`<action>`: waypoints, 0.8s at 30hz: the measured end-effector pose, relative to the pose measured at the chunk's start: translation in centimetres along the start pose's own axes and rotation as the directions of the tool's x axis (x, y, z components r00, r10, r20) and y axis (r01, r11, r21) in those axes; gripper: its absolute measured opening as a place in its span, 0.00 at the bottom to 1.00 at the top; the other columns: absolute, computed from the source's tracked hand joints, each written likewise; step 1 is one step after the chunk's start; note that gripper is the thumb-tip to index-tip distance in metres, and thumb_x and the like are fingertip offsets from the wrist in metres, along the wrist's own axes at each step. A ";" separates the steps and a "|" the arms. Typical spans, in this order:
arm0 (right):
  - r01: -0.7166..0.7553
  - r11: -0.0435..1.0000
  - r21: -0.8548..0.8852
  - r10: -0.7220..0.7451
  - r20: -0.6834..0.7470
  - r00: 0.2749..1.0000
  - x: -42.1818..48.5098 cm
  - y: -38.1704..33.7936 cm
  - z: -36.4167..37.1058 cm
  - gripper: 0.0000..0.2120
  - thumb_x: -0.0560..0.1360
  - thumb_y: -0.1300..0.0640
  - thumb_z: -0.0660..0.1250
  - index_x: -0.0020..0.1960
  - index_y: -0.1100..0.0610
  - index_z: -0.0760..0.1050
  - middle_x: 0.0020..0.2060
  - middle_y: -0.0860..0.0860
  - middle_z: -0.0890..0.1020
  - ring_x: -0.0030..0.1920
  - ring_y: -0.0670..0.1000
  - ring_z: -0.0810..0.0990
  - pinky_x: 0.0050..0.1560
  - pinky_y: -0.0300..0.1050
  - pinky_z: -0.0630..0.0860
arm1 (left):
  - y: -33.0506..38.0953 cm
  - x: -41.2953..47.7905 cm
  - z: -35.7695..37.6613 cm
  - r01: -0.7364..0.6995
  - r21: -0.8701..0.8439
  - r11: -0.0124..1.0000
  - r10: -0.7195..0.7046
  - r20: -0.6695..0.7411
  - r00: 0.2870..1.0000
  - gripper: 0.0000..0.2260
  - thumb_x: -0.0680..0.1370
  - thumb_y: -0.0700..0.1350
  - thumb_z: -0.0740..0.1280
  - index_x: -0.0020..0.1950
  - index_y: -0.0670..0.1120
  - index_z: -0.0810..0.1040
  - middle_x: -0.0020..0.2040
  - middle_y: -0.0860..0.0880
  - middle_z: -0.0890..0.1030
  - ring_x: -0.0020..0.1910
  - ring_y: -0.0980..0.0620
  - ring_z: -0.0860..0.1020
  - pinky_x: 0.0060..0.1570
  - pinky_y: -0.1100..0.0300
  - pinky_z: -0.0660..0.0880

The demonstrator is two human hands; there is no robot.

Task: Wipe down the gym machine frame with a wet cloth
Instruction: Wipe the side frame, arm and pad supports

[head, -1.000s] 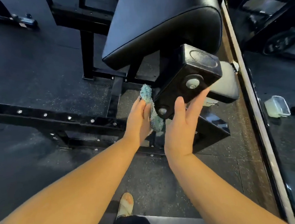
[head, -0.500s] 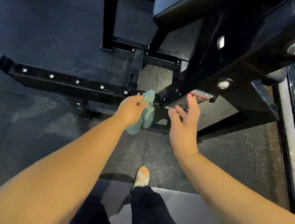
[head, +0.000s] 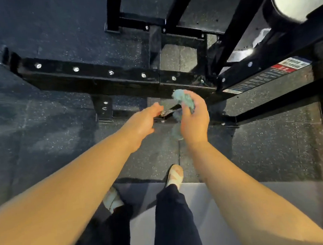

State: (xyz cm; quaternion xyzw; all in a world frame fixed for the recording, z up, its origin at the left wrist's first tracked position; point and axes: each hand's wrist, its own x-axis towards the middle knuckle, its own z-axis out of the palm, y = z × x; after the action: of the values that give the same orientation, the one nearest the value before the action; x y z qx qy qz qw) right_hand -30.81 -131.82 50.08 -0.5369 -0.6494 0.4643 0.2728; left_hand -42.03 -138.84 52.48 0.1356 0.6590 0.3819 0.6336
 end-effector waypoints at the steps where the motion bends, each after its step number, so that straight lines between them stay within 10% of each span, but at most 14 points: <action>1: 0.018 0.998 -0.060 -0.021 -0.061 0.998 1.3 0.3 -0.4 0.14 0.79 0.65 0.60 0.64 0.57 0.72 0.58 0.45 0.73 0.61 0.42 0.71 0.59 0.22 0.62 | -0.6 0.4 -0.9 -0.030 0.255 0.967 0.054 -0.088 0.995 0.18 0.83 0.51 0.53 0.72 0.50 0.66 0.70 0.52 0.66 0.63 0.53 0.68 0.60 0.59 0.64; 4: 0.097 0.945 -0.312 -0.144 -0.131 0.981 6.8 1.6 -1.9 0.17 0.79 0.67 0.60 0.66 0.57 0.71 0.69 0.51 0.69 0.75 0.51 0.57 0.65 0.24 0.52 | -1.7 2.4 -2.9 -0.154 0.721 0.676 0.315 -0.094 0.944 0.20 0.81 0.48 0.58 0.74 0.48 0.64 0.75 0.47 0.61 0.73 0.48 0.59 0.70 0.56 0.56; 9: 0.004 0.808 -0.590 -0.124 -0.163 0.979 12.8 4.3 0.3 0.18 0.78 0.65 0.59 0.67 0.57 0.71 0.70 0.53 0.71 0.73 0.53 0.63 0.76 0.49 0.50 | -0.2 5.4 -4.1 -0.212 0.858 0.469 0.501 -0.060 0.863 0.22 0.80 0.47 0.60 0.75 0.48 0.62 0.77 0.47 0.54 0.77 0.47 0.44 0.73 0.47 0.49; 15: 0.337 0.793 -0.507 -0.353 0.069 0.933 9.9 1.8 8.2 0.16 0.73 0.67 0.66 0.60 0.59 0.76 0.57 0.55 0.80 0.58 0.57 0.76 0.67 0.52 0.64 | -0.5 7.4 -6.5 0.025 0.897 0.441 0.442 -0.241 0.864 0.28 0.80 0.48 0.61 0.77 0.45 0.53 0.78 0.47 0.49 0.77 0.46 0.45 0.74 0.46 0.52; 19: 0.605 0.562 -0.564 -0.481 0.372 0.794 12.1 2.8 3.9 0.15 0.71 0.73 0.61 0.52 0.59 0.77 0.46 0.56 0.80 0.45 0.60 0.76 0.54 0.57 0.73 | -0.4 7.3 -6.7 0.040 0.917 0.398 0.460 -0.237 0.856 0.30 0.79 0.45 0.63 0.77 0.46 0.54 0.78 0.48 0.51 0.77 0.45 0.48 0.72 0.45 0.56; 24: 0.259 0.770 -0.583 -0.273 0.067 0.960 13.6 6.2 -1.6 0.19 0.76 0.72 0.59 0.63 0.60 0.74 0.63 0.56 0.77 0.71 0.56 0.67 0.72 0.55 0.61 | -0.4 7.1 -6.0 0.064 0.915 0.399 0.439 -0.252 0.862 0.32 0.78 0.46 0.64 0.78 0.46 0.52 0.78 0.48 0.48 0.77 0.46 0.46 0.71 0.47 0.57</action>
State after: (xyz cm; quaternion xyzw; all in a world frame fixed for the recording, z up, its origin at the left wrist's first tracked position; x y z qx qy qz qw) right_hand -30.38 -118.46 43.27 -0.5023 -0.8270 0.1922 0.1638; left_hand -48.67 -136.34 46.46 0.4357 0.8664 0.0595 0.2367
